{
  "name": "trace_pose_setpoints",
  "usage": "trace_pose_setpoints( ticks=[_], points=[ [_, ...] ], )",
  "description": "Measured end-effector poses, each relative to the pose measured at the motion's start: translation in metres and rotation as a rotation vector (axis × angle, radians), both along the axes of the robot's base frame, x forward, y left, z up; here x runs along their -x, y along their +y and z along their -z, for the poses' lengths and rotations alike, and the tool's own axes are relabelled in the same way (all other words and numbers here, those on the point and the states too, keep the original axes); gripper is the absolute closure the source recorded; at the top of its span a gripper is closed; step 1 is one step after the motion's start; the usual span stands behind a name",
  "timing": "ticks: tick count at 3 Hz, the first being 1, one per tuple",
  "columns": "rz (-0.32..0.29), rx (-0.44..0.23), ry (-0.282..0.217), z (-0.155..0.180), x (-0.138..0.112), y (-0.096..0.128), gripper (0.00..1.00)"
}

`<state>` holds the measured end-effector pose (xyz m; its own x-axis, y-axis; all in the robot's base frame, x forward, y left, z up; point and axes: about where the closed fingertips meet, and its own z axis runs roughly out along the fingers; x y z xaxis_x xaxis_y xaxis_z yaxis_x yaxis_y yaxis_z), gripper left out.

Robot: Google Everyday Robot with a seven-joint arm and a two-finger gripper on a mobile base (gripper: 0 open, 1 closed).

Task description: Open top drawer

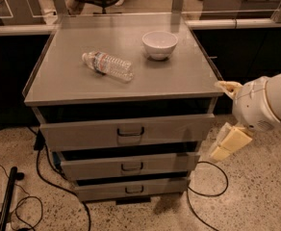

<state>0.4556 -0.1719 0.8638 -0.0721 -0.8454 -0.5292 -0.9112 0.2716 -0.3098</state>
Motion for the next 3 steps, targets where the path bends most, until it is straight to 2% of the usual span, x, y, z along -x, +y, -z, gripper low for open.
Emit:
trace_pose_setpoints(
  ticks=[1, 2, 3],
  points=[
    [-0.007, -0.005, 0.002, 0.002, -0.001, 0.003, 0.0],
    [-0.055, -0.038, 0.02, 0.018, -0.009, 0.019, 0.0],
    [-0.111, -0.103, 0.038, 0.05, -0.02, 0.039, 0.0]
  ],
)
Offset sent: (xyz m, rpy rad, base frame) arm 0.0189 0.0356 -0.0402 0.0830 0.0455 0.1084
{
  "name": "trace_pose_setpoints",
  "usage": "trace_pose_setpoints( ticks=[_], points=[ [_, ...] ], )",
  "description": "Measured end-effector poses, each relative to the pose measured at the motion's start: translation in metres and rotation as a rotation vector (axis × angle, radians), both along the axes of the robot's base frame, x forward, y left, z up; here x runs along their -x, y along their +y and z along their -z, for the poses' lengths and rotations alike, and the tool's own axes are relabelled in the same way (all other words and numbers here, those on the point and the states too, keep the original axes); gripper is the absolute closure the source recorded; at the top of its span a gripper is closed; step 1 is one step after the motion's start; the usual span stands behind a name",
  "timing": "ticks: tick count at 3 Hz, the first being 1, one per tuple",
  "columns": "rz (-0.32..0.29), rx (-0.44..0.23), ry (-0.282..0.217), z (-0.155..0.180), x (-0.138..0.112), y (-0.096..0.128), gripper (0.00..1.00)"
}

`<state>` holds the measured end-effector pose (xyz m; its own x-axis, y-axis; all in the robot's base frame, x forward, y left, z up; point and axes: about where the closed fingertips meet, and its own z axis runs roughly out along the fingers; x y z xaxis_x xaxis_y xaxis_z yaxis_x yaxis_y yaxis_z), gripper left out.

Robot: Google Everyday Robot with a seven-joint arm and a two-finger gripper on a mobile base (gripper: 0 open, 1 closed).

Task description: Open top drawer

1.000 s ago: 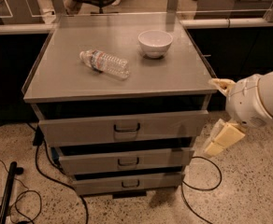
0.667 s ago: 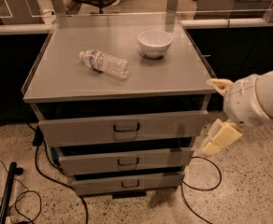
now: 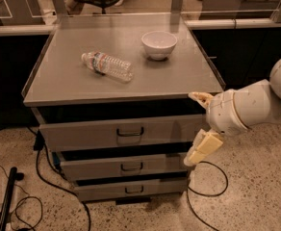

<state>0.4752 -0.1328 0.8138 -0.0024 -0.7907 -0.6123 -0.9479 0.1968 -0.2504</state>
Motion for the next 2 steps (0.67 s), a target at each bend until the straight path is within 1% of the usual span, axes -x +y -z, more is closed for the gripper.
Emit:
trace_pose_setpoints(
  ticks=[1, 2],
  points=[
    [-0.051, -0.106, 0.0, 0.036, -0.014, 0.014, 0.0],
    [-0.07, -0.137, -0.003, 0.057, -0.022, 0.019, 0.0]
  ],
)
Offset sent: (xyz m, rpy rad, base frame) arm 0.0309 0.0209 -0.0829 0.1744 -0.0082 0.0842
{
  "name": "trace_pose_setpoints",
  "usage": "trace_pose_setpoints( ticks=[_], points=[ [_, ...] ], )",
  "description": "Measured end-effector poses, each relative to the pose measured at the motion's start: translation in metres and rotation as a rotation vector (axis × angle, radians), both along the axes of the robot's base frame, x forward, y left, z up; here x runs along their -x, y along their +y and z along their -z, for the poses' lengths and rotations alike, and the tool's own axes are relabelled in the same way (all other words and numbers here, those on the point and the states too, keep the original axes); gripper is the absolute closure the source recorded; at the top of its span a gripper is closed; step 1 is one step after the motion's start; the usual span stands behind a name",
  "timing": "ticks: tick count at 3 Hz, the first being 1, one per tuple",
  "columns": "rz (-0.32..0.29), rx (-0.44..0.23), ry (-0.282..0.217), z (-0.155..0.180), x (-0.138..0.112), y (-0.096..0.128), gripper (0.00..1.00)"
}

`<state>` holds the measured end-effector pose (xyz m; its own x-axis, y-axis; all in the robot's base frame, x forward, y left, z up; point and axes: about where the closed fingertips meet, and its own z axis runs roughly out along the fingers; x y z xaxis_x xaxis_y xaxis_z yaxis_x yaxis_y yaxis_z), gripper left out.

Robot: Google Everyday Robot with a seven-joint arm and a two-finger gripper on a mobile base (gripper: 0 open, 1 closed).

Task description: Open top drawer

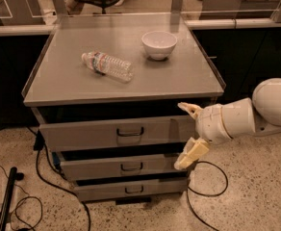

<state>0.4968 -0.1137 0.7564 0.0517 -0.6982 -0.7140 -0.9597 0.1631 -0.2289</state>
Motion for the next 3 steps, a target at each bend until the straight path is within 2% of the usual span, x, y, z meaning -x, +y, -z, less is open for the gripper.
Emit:
trace_pose_setpoints(
  ticks=[1, 3],
  points=[
    [-0.001, -0.006, 0.007, 0.02, -0.006, -0.001, 0.0],
    [-0.002, -0.041, -0.01, 0.044, -0.036, 0.005, 0.0]
  ],
)
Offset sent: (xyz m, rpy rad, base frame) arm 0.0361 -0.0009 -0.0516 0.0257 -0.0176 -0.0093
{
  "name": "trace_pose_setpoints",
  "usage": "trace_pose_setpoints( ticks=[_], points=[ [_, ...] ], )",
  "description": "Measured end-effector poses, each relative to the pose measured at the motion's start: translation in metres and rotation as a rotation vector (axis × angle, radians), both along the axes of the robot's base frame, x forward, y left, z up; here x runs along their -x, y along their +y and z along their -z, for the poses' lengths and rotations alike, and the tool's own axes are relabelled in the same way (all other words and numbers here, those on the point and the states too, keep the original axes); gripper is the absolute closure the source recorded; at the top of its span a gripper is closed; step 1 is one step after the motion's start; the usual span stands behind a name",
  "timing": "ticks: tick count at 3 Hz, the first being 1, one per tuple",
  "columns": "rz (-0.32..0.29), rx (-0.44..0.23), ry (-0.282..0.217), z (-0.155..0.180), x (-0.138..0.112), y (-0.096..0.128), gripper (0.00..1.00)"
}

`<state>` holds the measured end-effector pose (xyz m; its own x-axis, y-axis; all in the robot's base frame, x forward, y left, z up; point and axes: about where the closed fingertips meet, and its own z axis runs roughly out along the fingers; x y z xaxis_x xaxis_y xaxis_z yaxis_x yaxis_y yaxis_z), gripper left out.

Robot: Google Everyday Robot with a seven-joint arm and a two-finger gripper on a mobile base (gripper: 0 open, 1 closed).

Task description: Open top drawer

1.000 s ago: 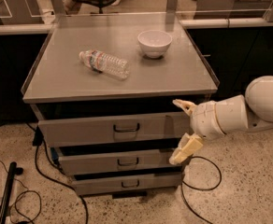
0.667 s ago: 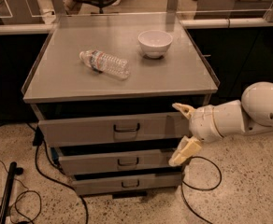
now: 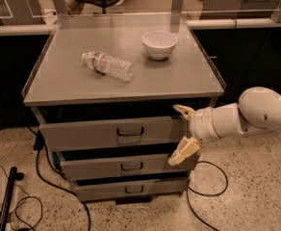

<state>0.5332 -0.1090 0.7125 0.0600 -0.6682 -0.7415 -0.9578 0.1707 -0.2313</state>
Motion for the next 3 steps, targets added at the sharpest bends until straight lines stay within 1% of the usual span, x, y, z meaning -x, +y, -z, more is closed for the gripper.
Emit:
trace_pose_setpoints(
  ticks=[1, 2, 3],
  points=[
    [-0.01, -0.013, 0.002, 0.008, -0.011, 0.006, 0.0],
    [-0.016, -0.014, 0.022, 0.022, -0.02, 0.011, 0.0],
    [-0.02, -0.008, 0.067, 0.044, -0.029, 0.019, 0.0]
  ],
)
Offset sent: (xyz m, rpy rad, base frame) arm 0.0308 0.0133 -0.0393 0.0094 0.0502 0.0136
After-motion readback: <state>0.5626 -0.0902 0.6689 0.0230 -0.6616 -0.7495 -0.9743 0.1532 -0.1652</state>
